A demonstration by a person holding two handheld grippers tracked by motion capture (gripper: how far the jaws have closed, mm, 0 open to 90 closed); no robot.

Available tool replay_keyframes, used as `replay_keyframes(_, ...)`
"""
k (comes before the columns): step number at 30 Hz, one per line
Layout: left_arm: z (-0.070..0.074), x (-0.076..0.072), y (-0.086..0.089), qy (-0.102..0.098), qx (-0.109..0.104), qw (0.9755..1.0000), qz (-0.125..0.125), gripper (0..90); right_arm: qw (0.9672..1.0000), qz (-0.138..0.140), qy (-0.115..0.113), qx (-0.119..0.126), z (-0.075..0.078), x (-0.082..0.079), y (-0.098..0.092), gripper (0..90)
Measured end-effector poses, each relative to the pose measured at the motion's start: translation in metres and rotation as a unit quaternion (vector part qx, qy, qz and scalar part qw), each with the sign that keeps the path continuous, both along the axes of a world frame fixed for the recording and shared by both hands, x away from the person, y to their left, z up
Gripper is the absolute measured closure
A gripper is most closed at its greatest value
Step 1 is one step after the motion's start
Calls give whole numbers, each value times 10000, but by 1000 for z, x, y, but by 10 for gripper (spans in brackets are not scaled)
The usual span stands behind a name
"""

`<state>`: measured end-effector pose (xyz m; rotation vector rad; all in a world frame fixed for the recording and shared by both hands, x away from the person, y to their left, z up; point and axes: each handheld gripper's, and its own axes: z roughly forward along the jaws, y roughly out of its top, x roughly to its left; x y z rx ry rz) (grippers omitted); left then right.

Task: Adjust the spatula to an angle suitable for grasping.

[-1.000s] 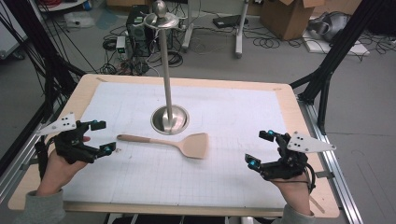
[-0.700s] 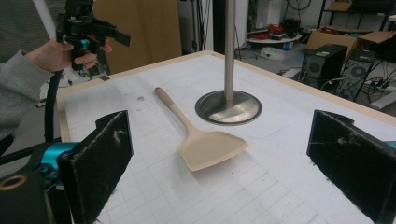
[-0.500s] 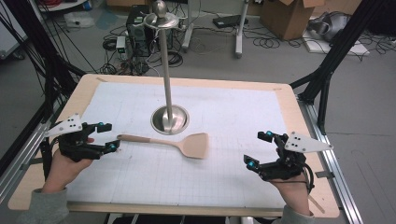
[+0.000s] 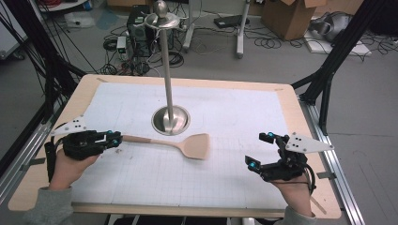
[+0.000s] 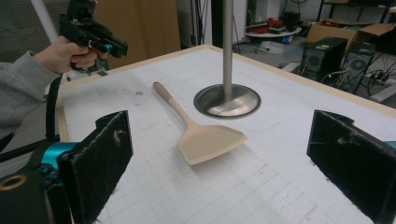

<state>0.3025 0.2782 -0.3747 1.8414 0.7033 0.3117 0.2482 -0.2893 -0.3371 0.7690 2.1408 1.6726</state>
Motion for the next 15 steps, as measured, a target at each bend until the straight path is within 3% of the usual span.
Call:
replay_keyframes(1,-1,1,-1,-65,87,9999,71,878,10000,-14,18,7,0,0,0,60)
replay_keyframes(3,-4,3,-3,-162,182,9993,270,887,10000,0,24,-9,0,-1,0,60)
replay_keyframes(5,-4,5,-4,-185,320,9973,642,895,10000,28,54,-30,-1,-1,1,60)
replay_keyframes(11,-12,12,-13,-181,400,9964,725,897,9998,6,169,-99,-5,2,1,59)
replay_keyframes(15,-21,26,-20,-7,348,9951,921,896,9997,6,212,-87,-7,3,1,60)
